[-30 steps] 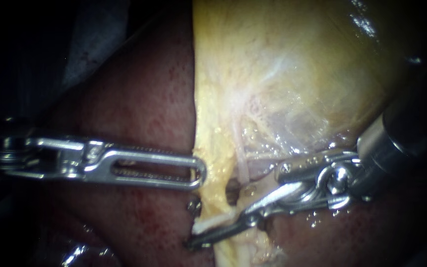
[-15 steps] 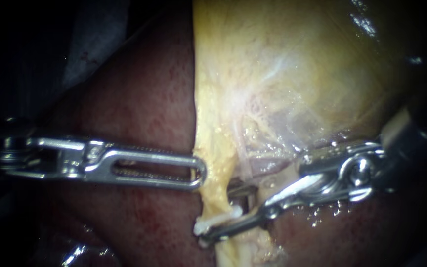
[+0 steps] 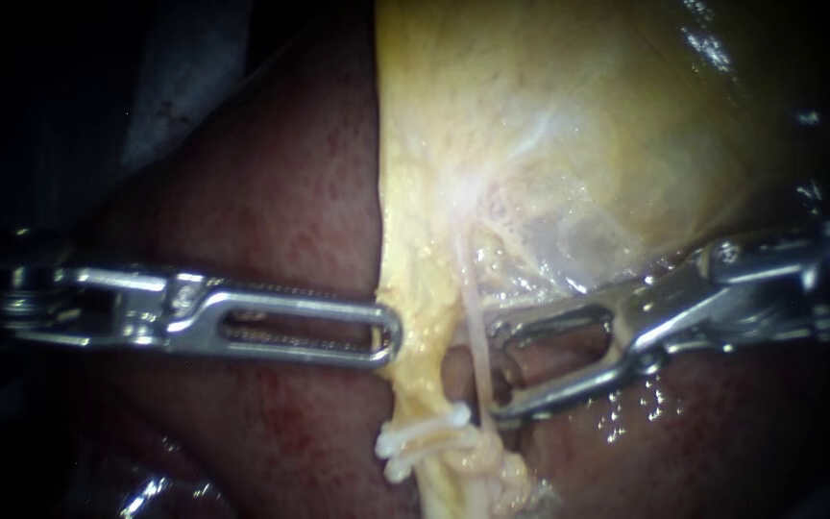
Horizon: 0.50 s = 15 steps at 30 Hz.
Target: Going back second clip left tube
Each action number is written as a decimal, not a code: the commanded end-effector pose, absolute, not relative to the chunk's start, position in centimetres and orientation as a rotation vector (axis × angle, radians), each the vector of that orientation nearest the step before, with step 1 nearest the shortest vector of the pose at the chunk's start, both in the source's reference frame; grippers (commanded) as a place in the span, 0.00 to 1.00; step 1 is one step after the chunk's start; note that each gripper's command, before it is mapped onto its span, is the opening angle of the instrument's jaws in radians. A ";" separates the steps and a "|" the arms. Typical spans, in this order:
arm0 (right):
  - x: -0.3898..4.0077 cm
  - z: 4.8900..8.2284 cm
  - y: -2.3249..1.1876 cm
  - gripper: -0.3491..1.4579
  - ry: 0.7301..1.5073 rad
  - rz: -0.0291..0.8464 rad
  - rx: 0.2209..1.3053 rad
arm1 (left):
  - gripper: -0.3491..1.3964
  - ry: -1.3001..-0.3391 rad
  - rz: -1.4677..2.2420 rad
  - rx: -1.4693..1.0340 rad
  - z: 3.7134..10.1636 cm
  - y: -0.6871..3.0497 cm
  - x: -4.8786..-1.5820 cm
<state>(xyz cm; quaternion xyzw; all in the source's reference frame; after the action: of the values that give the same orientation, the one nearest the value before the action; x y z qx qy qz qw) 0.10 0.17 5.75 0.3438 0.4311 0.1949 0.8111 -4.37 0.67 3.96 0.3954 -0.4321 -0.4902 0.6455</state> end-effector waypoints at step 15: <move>-0.47 5.51 0.50 0.48 0.943 0.373 0.605 | 0.00 -0.983 -1.113 0.899 4.03 0.67 -4.40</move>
<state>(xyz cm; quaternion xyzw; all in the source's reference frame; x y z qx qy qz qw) -0.48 0.50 5.50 0.2823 0.4451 0.1750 0.8316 -4.40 0.67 4.04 0.3951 -0.4322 -0.4893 0.6463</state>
